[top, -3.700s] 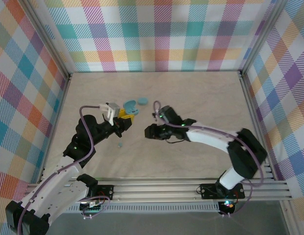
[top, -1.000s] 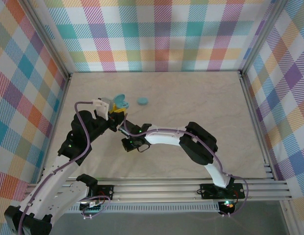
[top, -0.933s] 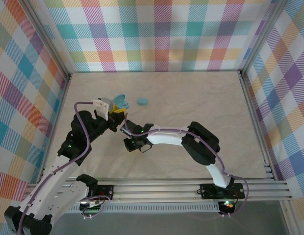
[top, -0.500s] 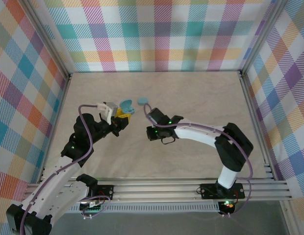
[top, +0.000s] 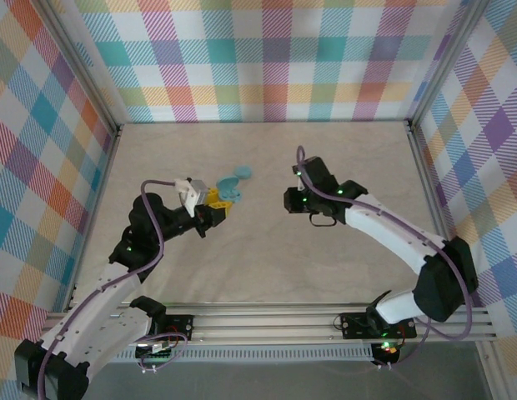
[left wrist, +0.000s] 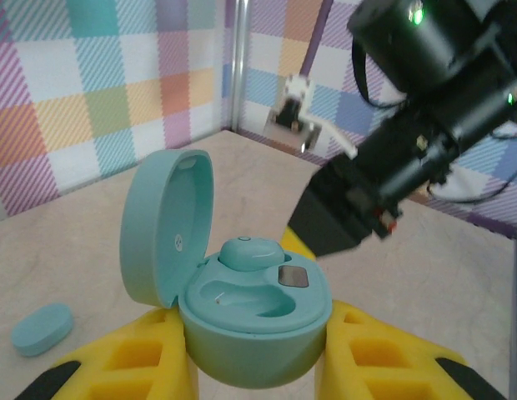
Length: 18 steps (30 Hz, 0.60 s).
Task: Insert the wireless bluetooth earbuds into the charging case
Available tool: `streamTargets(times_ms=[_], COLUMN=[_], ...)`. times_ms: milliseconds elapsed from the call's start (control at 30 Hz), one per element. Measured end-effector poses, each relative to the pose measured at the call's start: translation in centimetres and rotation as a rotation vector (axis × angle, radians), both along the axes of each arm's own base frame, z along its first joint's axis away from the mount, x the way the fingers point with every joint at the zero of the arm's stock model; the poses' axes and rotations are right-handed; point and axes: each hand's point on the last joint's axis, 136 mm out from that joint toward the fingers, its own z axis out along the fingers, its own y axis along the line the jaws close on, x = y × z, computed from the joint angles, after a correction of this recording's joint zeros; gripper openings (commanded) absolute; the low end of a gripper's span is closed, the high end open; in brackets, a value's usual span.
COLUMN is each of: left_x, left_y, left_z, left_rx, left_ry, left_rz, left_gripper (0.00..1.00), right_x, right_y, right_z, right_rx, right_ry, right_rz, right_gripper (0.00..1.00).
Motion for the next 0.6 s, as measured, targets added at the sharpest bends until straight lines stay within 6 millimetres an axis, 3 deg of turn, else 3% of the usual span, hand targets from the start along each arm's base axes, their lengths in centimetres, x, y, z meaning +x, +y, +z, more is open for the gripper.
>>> streamTargets(times_ms=[233,600], left_x=[0.4,1.9], left_y=[-1.0,-2.5], left_z=[-0.3,-2.0], left_rx=[0.018,0.048], left_ry=[-0.046,-0.061], left_rz=[-0.059,-0.104], left_gripper=[0.0,0.0], right_x=[-0.4,-1.7], right_y=[-0.4,1.1], right_z=[4.3,7.7], right_rx=[0.007,0.093], right_ry=[-0.062,-0.053], right_rz=[0.058,0.164], right_gripper=[0.22,0.21])
